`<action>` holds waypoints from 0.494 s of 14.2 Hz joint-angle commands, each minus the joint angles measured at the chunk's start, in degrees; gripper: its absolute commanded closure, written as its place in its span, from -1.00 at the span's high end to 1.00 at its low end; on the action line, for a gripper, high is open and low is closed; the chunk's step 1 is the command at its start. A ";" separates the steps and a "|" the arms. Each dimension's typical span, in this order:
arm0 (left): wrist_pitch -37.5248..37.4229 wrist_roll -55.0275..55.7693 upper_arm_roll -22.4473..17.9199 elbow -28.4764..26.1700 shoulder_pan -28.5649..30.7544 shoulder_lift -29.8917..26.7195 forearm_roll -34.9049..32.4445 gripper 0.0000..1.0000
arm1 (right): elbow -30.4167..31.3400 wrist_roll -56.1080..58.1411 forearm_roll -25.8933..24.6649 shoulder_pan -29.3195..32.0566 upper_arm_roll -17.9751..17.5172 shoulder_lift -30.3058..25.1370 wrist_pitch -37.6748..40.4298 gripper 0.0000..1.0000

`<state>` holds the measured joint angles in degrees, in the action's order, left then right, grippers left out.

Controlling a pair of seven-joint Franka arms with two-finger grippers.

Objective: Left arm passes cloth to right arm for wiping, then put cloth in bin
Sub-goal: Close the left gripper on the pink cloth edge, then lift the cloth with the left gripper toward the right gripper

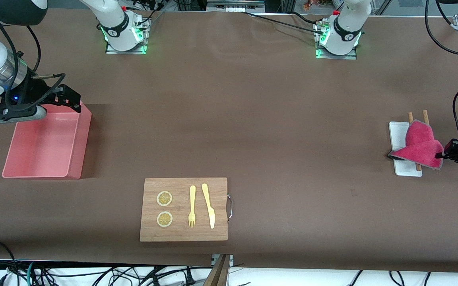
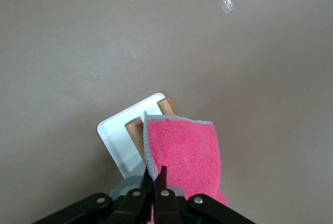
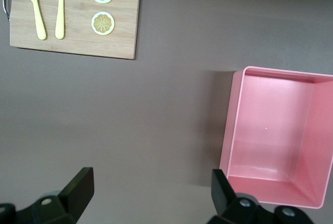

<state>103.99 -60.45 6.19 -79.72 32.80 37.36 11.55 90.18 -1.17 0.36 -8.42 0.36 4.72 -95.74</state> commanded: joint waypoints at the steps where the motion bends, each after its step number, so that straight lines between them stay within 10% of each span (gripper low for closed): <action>1: -4.56 -0.90 0.58 0.27 0.16 -3.95 0.75 -1.00 | -0.89 0.64 0.69 0.07 0.16 0.02 1.00 1.00; 7: -14.15 6.01 1.46 0.27 -7.47 -14.41 -1.71 -1.00 | -0.89 0.99 0.78 0.16 0.16 0.37 1.00 1.00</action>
<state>92.49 -58.40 8.07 -78.37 29.06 26.41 11.33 90.18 -1.16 0.36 -8.40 0.43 4.73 -95.72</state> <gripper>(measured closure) 0.974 0.000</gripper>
